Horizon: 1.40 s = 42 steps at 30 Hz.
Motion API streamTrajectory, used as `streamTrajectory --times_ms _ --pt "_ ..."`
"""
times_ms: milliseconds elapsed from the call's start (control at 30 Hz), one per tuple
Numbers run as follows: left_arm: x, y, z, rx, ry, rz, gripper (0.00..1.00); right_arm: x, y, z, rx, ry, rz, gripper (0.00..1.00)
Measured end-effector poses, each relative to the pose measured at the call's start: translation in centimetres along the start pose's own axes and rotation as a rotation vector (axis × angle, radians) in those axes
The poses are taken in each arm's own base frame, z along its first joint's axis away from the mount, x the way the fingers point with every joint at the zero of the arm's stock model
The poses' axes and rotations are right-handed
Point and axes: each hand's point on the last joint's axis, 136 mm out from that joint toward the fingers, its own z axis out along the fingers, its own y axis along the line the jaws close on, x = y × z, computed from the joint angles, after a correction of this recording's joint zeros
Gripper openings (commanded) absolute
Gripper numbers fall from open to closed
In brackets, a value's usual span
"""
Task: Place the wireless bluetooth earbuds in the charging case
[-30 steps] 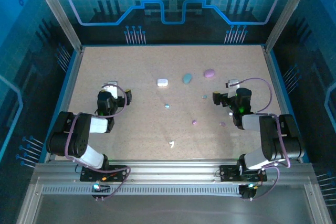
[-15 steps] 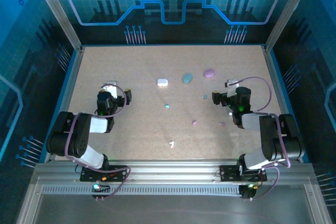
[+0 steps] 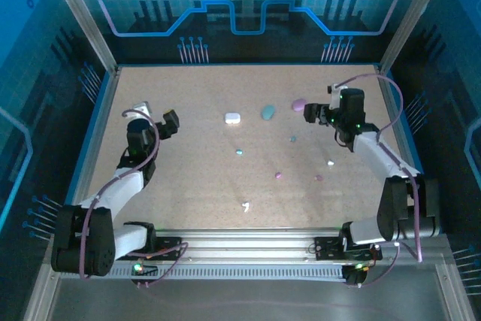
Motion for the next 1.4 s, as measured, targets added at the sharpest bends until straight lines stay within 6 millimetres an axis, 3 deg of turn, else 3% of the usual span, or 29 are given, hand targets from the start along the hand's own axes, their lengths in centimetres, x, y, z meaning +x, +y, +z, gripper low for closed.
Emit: streamTrajectory --times_ms 133,300,467,633,933,1067,1233,1400 --pt "-0.3 -1.4 0.0 0.059 0.051 -0.087 0.99 -0.6 1.7 1.9 -0.084 0.111 0.038 0.86" --pt "0.9 -3.8 -0.3 0.189 0.134 -0.186 0.99 0.9 4.3 4.6 -0.170 0.264 0.040 0.81" --pt "2.6 -6.0 -1.0 0.274 0.216 -0.218 0.99 1.8 10.5 6.6 -0.303 0.362 -0.057 0.79" --pt "3.5 -6.8 -1.6 0.296 0.258 -0.233 0.99 1.9 16.8 8.6 -0.392 0.413 -0.153 0.76" --pt "2.7 -6.8 -3.0 0.293 0.244 -0.249 0.99 4.5 23.4 13.1 -0.428 0.530 -0.208 0.79" --pt "2.6 -6.6 -3.5 0.284 0.246 -0.248 0.99 5.5 25.6 15.2 -0.465 0.565 -0.227 0.81" --pt "2.3 -6.5 -4.3 0.286 0.244 -0.244 0.99 6.0 26.4 17.4 -0.496 0.575 -0.248 0.82" --pt "2.0 -6.5 -4.8 0.289 0.239 -0.242 0.99 6.3 26.7 18.2 -0.529 0.579 -0.252 0.82"
